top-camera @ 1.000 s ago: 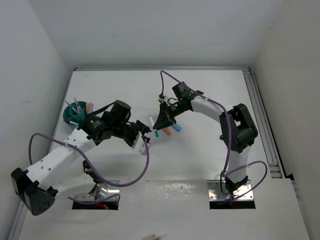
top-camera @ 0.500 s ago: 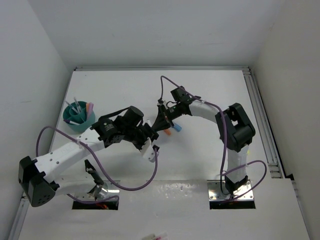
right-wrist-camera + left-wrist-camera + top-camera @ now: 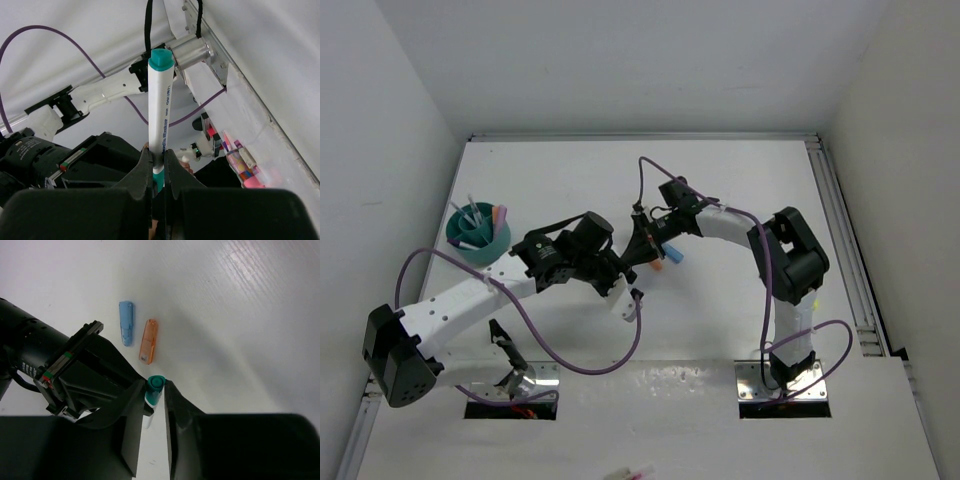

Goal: Sort the stationery into containers
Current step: Pick up the pen from the center of the board, then place the pen in the storage box.

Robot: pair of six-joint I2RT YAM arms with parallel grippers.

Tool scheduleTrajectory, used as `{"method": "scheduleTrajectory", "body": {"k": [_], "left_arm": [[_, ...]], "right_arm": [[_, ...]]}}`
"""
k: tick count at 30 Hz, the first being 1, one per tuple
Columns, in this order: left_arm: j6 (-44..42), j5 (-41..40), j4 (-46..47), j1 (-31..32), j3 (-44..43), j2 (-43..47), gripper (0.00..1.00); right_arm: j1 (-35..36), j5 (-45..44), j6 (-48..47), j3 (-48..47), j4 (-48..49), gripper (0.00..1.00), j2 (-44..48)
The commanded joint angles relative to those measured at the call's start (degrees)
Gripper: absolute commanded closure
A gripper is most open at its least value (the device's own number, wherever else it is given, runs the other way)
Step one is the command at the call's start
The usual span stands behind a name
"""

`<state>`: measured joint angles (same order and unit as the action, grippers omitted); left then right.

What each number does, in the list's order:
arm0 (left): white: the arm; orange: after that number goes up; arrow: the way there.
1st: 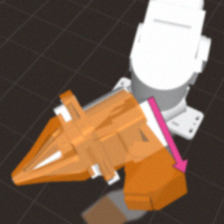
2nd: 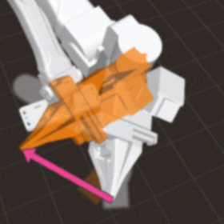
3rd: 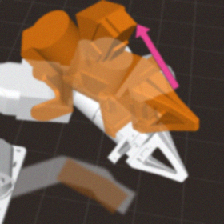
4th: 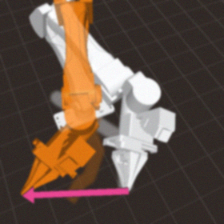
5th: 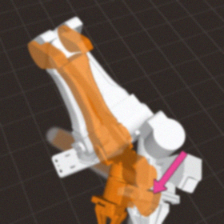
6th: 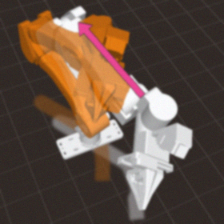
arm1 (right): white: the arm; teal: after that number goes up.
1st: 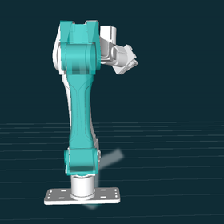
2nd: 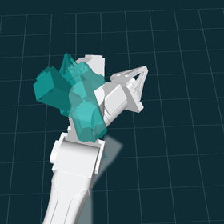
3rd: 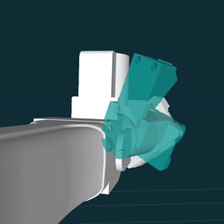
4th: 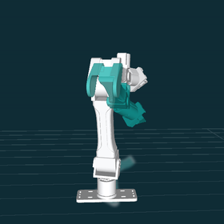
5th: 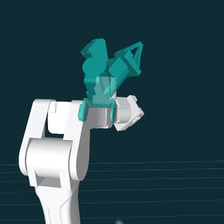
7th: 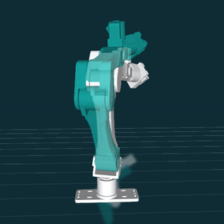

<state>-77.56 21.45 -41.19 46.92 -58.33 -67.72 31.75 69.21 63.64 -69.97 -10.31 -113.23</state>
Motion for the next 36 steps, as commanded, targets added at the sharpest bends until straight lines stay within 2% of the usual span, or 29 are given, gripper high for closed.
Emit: {"method": "scheduleTrajectory", "body": {"k": [1,3,9,10,11,13,14,18,19,20,21,22,23,24,25,26,28,31,36], "left_arm": [[-0.84,0.61,1.11,0.02,-1.44,0.22,0.74],[-0.23,0.35,1.37,-0.07,-1.00,0.05,0.82],[2.32,0.34,2.08,-0.60,-0.83,0.31,0.95],[3.98,0.26,2.51,-0.68,-0.83,0.31,0.96],[4.95,0.26,3.13,-0.95,-0.91,0.57,0.98],[10.02,0.87,4.09,-1.73,-1.88,1.01,1.00],[11.71,1.22,4.36,-2.18,-2.23,1.62,1.00],[26.28,2.01,8.31,-6.56,-2.94,4.44,1.00],[33.98,2.28,10.93,-9.88,-2.76,5.49,1.00],[37.88,2.54,11.91,-12.09,-2.67,6.11,1.00],[45.14,2.37,12.79,-14.29,-2.50,6.55,1.00],[48.52,2.02,14.19,-18.66,-1.97,7.42,1.00],[51.08,1.41,14.73,-21.14,-1.45,8.39,1.00],[55.28,0.96,15.43,-26.04,-0.83,9.18,1.00],[57.41,0.26,17.26,-28.35,0.04,11.54,1.00],[58.82,-1.40,18.24,-30.81,1.97,12.87,1.00],[61.55,-2.90,21.14,-37.05,3.65,16.12,1.00],[63.67,-5.01,23.26,-44.88,4.80,17.54,1.00],[64.29,-2.56,25.01,-57.69,4.10,14.91,1.00]], "right_arm": [[0.60,1.80,1.67,0.01,2.74,1.00,1.96],[0.60,2.33,2.45,0.01,3.45,1.00,1.87],[0.60,3.30,5.18,0.54,6.79,1.00,2.57],[0.42,3.73,5.53,0.80,7.92,0.93,2.58],[0.16,4.09,6.58,1.07,8.98,0.60,2.66],[-1.24,5.49,8.69,2.03,13.80,0.37,2.66],[-2.12,5.84,11.31,2.38,15.30,0.20,2.75],[-8.97,6.38,9.42,-0.23,15.50,0.18,3.63],[-12.46,5.68,2.27,-1.47,8.10,0.18,4.24],[-14.24,2.11,-3.55,-5.57,2.10,0.19,4.77],[-17.04,-1.06,-11.00,-8.39,-13.53,0.19,5.38],[-17.94,-5.18,-26.48,-11.29,-22.13,0.19,6.78],[-18.30,-15.58,-32.72,-16.63,-28.56,0.19,7.66],[-18.13,-20.64,-37.83,-17.82,-35.94,0.20,8.89],[-18.21,-24.09,-43.37,-18.00,-37.32,0.20,12.04],[-18.30,-27.52,-44.47,-16.09,-37.51,0.20,13.81],[-19.61,-28.86,-45.44,-13.27,-35.84,0.20,18.10],[-20.76,-29.13,-45.97,-10.01,-35.48,0.20,20.06],[-22.25,-27.64,-46.23,-9.21,-36.63,0.20,19.72]]}}
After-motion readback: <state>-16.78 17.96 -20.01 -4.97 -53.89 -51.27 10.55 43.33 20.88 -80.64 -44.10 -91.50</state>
